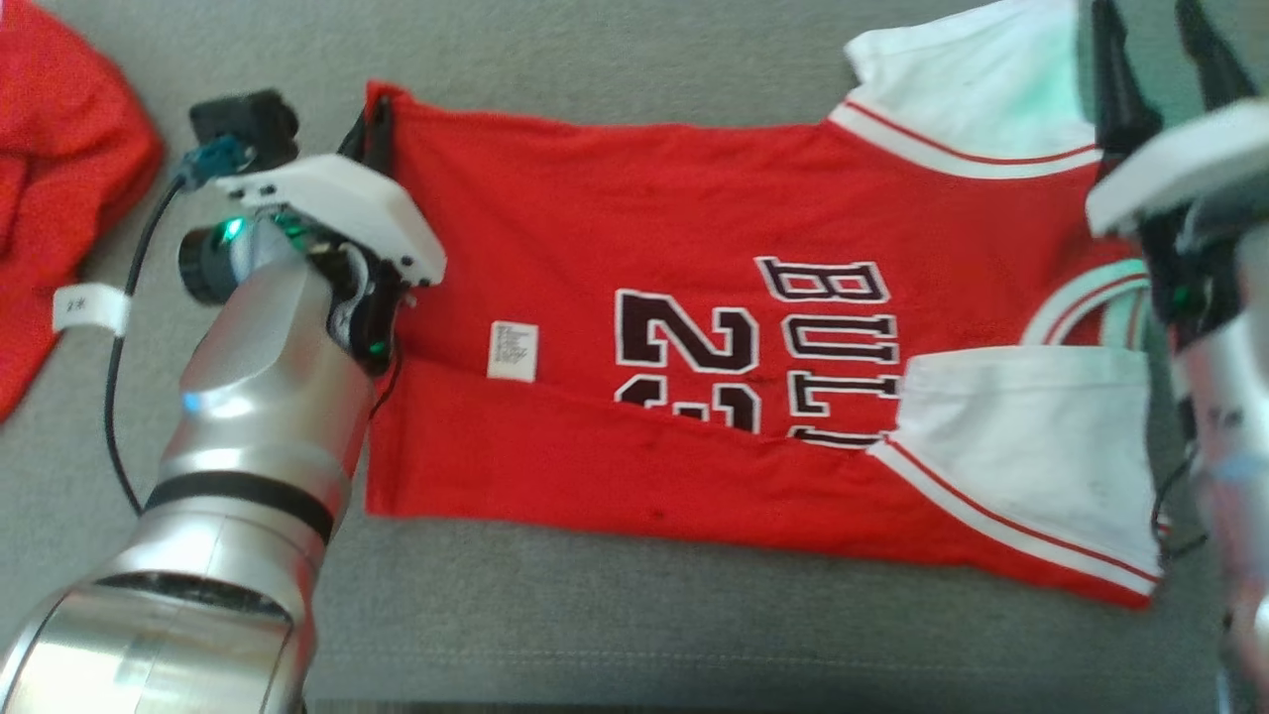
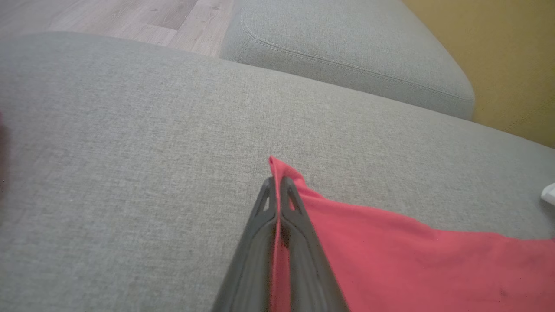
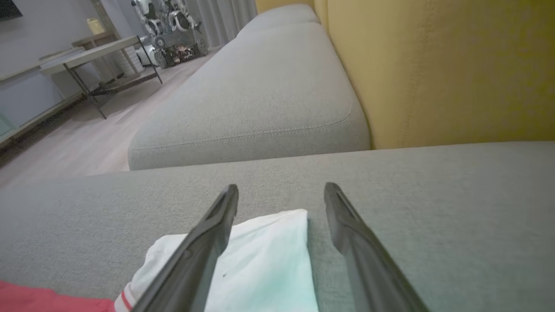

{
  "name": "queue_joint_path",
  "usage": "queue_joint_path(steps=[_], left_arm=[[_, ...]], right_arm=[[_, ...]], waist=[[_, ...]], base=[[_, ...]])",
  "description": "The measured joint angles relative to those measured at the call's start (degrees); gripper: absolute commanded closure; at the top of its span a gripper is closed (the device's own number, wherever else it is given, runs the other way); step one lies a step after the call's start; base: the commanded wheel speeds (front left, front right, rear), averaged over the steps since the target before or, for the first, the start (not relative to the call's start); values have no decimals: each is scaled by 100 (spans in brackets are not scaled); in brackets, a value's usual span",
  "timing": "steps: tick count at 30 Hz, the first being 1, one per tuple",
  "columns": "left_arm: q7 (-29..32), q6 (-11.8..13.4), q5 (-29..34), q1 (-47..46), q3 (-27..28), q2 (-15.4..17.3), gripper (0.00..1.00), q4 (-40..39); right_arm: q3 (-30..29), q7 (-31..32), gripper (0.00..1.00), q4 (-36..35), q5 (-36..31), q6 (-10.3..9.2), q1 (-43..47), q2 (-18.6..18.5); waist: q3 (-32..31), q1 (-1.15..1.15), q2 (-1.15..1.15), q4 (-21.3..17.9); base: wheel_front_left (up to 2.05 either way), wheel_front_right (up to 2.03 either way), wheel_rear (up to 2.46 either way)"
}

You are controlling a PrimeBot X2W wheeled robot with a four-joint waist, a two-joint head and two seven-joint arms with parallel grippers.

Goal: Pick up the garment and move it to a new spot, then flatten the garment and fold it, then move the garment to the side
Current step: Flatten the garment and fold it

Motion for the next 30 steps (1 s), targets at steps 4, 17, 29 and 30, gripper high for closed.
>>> queue_joint_path(steps=[4,17,29,30], left_arm=[[-31,-40,-8,-112,-148,-32,100,-120],[-44,122,-1044,-137,-1337,-33,100,-816],[-49,370,-1319,-143,-1543,-15,100,-845],[-49,389,-1289,-141,-1503,0,100,-861]], right_arm=[[277,223,0,843,107,0,-701,-143],[611,853,0,2880,177,0,-2093,-357],[1356,625,100,2386,1013,0,-2105,-428],[1426,579,100,2227,1125,0,-2045,-470]], waist=[[165,0,0,197],[617,0,0,537],[538,0,0,419],[514,0,0,400]], base=[[0,0,0],[0,0,0],[0,0,0],[0,0,0]])
